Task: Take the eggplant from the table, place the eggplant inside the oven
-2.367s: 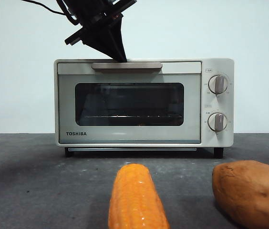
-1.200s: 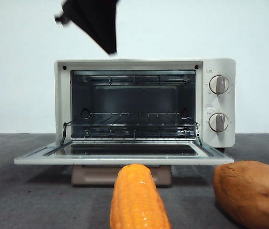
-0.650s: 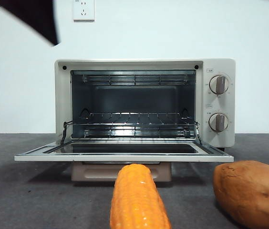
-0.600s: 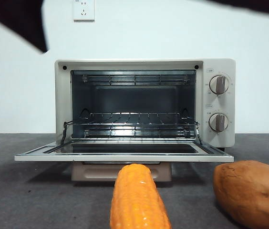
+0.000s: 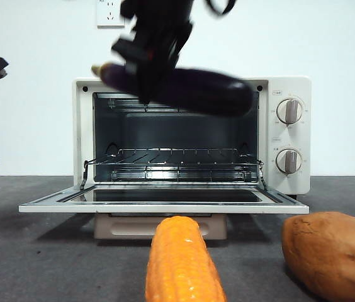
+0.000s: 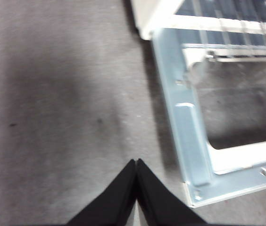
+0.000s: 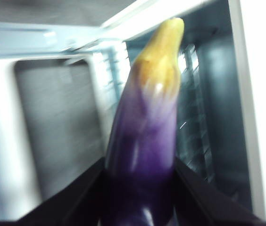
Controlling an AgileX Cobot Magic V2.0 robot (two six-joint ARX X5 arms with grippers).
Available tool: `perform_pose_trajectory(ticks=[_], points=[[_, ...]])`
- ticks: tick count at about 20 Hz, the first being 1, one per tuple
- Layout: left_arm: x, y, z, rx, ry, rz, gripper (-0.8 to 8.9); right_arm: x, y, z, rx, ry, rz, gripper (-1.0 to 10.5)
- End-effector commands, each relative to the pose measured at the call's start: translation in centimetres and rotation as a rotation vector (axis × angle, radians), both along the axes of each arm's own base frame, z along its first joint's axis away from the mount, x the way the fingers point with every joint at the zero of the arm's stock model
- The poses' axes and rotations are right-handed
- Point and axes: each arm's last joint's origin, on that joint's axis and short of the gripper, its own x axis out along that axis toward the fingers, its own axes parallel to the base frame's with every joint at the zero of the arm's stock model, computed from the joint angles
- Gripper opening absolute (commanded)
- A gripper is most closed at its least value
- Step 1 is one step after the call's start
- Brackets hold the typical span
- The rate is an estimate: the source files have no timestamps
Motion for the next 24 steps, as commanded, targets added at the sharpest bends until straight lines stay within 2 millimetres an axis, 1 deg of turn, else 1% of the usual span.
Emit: perform_pose_trajectory(ticks=[1, 3, 5, 7, 11, 15, 24], points=[[0.4, 0.2, 0.0, -0.014, -0.005, 0.01, 0.06, 2.1, 1.1, -1.7, -0.086, -0.074, 0.045, 1.2], [0.4, 0.2, 0.0, -0.018, -0.004, 0.008, 0.06, 4.0, 1.3, -3.2, -0.113, -0.12, 0.011, 1.2], [0.4, 0.2, 0.1, -0.036, -0.003, -0.008, 0.06, 5.6, 1.3, -4.5, -0.109, -0.131, -0.02, 1.2], [0.3, 0.2, 0.1, -0.04, -0.004, -0.011, 0.06, 6.6, 1.1, -5.4, -0.117, -0.131, -0.04, 1.4], [0.3, 0.1, 0.1, -0.052, -0.002, -0.023, 0.06, 7.3, 1.0, -6.3, -0.12, -0.131, -0.079, 3.2], [0.3, 0.1, 0.1, -0.052, -0.002, -0.023, 0.06, 7.4, 1.1, -6.2, -0.089, -0.141, -0.095, 3.3], [0.3, 0.1, 0.1, -0.052, -0.002, -0.023, 0.06, 7.4, 1.1, -6.2, -0.084, -0.14, -0.1, 3.3]])
